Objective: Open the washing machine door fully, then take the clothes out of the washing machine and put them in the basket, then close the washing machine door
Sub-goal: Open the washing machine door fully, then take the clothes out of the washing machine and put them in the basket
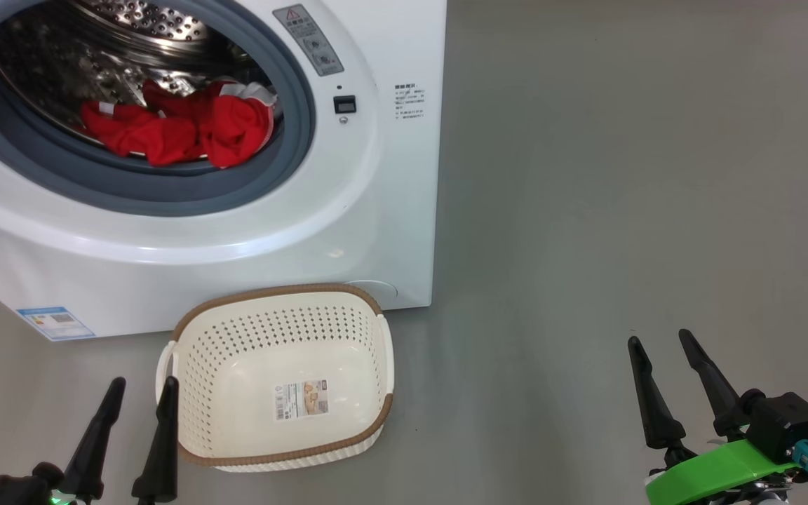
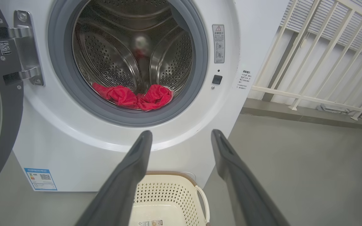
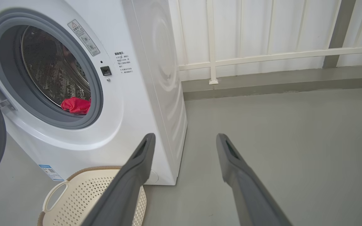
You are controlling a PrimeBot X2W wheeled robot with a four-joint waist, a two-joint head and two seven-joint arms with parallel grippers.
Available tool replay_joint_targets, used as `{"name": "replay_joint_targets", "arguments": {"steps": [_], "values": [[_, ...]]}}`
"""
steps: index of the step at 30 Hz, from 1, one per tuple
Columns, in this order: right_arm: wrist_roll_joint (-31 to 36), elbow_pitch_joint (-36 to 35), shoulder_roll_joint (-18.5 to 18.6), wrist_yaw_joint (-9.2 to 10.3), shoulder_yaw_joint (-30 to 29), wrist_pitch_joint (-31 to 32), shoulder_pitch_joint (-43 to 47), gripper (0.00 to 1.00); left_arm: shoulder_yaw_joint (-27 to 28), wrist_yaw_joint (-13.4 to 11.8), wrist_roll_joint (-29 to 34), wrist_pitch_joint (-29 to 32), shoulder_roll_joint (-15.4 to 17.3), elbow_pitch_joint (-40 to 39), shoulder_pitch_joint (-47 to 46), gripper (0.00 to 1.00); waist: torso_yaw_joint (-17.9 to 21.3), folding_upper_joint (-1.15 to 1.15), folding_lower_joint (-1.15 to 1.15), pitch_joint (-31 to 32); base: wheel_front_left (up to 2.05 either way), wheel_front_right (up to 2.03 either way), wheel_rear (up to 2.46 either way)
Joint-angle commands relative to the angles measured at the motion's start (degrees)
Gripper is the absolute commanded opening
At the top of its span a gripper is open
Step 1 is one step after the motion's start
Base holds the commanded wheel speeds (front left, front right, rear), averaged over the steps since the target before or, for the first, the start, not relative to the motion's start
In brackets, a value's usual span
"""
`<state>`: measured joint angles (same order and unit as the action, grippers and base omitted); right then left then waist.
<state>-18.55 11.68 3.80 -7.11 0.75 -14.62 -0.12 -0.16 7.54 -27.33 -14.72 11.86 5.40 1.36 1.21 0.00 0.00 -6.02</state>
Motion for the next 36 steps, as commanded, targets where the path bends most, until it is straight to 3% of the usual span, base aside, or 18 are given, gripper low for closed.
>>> {"name": "replay_joint_targets", "arguments": {"steps": [1,12,26,36], "values": [[0.3,-1.6,0.4,-0.37,1.1,-0.4,-0.4,1.00,1.8,-0.1,-0.7,-0.3,1.5,-1.6,-0.7,1.00,-0.1,0.00,0.00,0.0,0.00,0.00,0.00],[0.4,-1.7,0.4,-0.37,1.3,-0.4,-0.5,1.00,1.1,-0.1,-3.5,-0.3,2.1,-3.0,-0.5,1.00,-0.5,0.00,0.00,-0.2,0.24,-0.24,0.00],[0.7,-1.6,0.0,-0.37,1.4,-0.4,-1.1,1.00,1.8,-0.1,-3.1,-0.3,2.6,-1.9,-1.6,1.00,-0.8,0.00,0.00,-1.0,1.36,-1.36,0.00],[0.7,-1.4,-0.2,-0.37,1.4,-0.4,-1.4,1.00,2.0,-0.1,-2.3,-0.3,2.3,-1.0,-2.0,1.00,-1.2,0.00,0.00,-1.5,0.32,-0.32,0.00]]}}
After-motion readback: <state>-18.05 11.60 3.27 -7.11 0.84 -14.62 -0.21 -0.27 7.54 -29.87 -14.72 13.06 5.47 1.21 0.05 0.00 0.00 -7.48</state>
